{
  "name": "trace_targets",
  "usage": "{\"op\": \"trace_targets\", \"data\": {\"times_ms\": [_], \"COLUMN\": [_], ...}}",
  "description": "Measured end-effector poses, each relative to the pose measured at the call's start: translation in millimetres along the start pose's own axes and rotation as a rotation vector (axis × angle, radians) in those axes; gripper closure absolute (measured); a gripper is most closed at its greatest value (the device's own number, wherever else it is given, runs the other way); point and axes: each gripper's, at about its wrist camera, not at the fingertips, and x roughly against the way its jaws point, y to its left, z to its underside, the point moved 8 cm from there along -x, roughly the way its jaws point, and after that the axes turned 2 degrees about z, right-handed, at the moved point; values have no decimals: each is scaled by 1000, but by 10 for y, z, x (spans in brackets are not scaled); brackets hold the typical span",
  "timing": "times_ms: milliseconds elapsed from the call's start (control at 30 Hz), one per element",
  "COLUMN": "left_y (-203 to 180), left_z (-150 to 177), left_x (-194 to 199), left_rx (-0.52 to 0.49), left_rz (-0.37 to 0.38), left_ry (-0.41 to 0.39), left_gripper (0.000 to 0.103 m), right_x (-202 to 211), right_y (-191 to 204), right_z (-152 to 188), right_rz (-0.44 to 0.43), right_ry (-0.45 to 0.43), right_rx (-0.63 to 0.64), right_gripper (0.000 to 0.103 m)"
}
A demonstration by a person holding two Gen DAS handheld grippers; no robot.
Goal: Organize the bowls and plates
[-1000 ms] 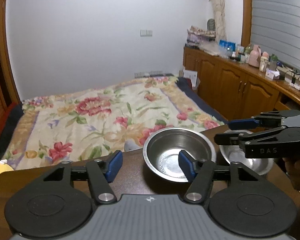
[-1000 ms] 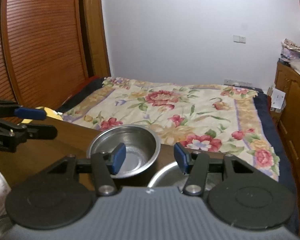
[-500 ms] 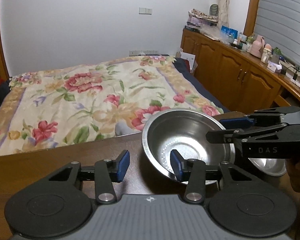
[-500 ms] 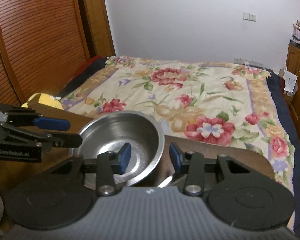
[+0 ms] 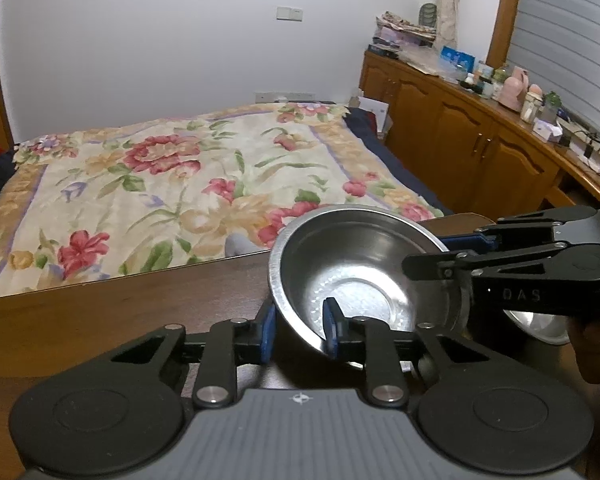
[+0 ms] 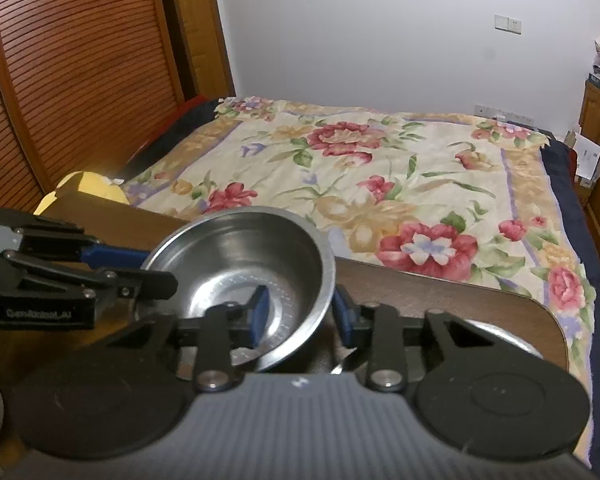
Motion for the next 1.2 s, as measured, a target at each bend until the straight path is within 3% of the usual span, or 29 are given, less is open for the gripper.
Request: {"op": "trace_targets", "data": {"times_ms": [67,267,633,1200], "left_y": [30,-11,-152,-431], "left_z": [-6,-53,-114,47], "left_x": [32,201,510,1119], "left_rx": [7,0,-20,-61], "left_rz": [3,1,20,57], "left_ry": [-1,-22,-64,-128], "left_gripper": [81,86,86,88], "right_x": [-4,55,350,949], "right_y": [-8,10,21,166], "right_z": [0,-2,-68,-13], "right_rz": [4,4,19,56], "right_ry": [1,-6,-50,-105], "right_rx": [-7,-22,-50,-38], "right_gripper": [82,87,88,90]}}
